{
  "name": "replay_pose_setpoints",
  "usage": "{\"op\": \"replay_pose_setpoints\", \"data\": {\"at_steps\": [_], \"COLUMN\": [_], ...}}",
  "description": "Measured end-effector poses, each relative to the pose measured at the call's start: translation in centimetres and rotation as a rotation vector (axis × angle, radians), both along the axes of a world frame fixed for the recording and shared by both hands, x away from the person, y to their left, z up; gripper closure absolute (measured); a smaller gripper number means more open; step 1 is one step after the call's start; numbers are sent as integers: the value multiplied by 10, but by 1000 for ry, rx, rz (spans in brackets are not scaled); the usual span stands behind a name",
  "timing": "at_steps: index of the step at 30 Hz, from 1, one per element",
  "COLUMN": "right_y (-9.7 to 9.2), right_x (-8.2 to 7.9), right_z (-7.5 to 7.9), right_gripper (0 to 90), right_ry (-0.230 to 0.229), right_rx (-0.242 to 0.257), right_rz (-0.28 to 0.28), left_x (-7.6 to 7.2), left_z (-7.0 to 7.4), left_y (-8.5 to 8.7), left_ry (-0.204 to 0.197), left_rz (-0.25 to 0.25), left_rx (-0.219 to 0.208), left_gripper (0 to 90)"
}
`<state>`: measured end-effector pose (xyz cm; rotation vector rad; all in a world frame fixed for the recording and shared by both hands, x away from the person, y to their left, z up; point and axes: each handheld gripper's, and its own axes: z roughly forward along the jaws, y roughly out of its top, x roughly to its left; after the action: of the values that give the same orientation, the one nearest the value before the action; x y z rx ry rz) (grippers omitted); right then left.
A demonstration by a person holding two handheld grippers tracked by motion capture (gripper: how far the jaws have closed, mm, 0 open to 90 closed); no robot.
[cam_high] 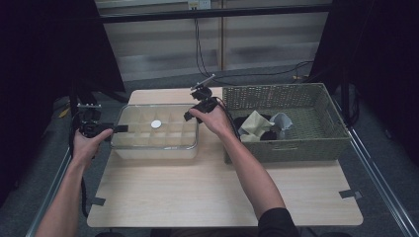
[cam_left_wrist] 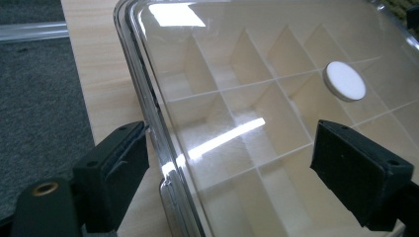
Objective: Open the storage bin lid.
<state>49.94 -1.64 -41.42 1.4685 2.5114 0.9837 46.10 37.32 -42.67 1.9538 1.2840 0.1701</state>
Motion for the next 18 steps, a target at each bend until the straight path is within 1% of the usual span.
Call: {"op": "replay_pose_setpoints", "data": {"at_steps": [1, 2, 3, 4, 5, 6, 8, 9, 10, 11, 12, 13, 14, 15, 16, 18], "right_y": [1, 1, 1, 2, 2, 3, 6, 6, 7, 7, 7, 7, 8, 9, 9, 9], "right_x": [2, 2, 2, 2, 2, 2, 1, 1, 1, 2, 2, 2, 2, 2, 2, 3], "right_z": [-2, -2, -2, -3, -3, -4, -4, -5, -6, -6, -6, -6, -7, -7, -8, -10], "right_gripper": [207, 207, 204, 202, 206, 211, 181, 165, 169, 176, 169, 158, 158, 158, 158, 179], "right_ry": [16, 16, 21, 24, 24, 22, 20, 19, 29, 26, 30, 38, 40, 25, 21, 38], "right_rx": [-9, -9, -11, -10, -16, -19, -19, -15, -22, -25, -13, 1, 4, -11, -14, -11], "right_rz": [-8, -8, -6, -4, -4, -3, -9, -10, -17, -26, -43, -61, -72, -69, -71, -76], "left_x": [2, 2, 2, 2, 3, 4, 4, 4, 4, 5, 5, 6, 6, 6, 6, 7], "left_z": [-2, -2, -3, -4, -4, -5, -7, -7, -8, -8, -8, -9, -9, -9, -9, -10], "left_y": [-1, -1, -2, -2, -1, -2, -3, -4, -4, -4, -4, -5, -5, -5, -5, -5], "left_ry": [13, 13, 17, 25, 33, 44, 57, 57, 57, 60, 70, 63, 64, 65, 65, 75], "left_rz": [-1, -1, 11, 13, -2, -7, -8, -9, -16, -21, -26, -16, -14, -16, -21, -21], "left_rx": [1, 1, -8, -3, 3, -3, 0, 1, 4, 7, 6, 4, 2, 2, 1, -11], "left_gripper": [149, 148, 148, 144, 143, 144, 143, 143, 143, 144, 145, 143, 142, 142, 143, 145]}}
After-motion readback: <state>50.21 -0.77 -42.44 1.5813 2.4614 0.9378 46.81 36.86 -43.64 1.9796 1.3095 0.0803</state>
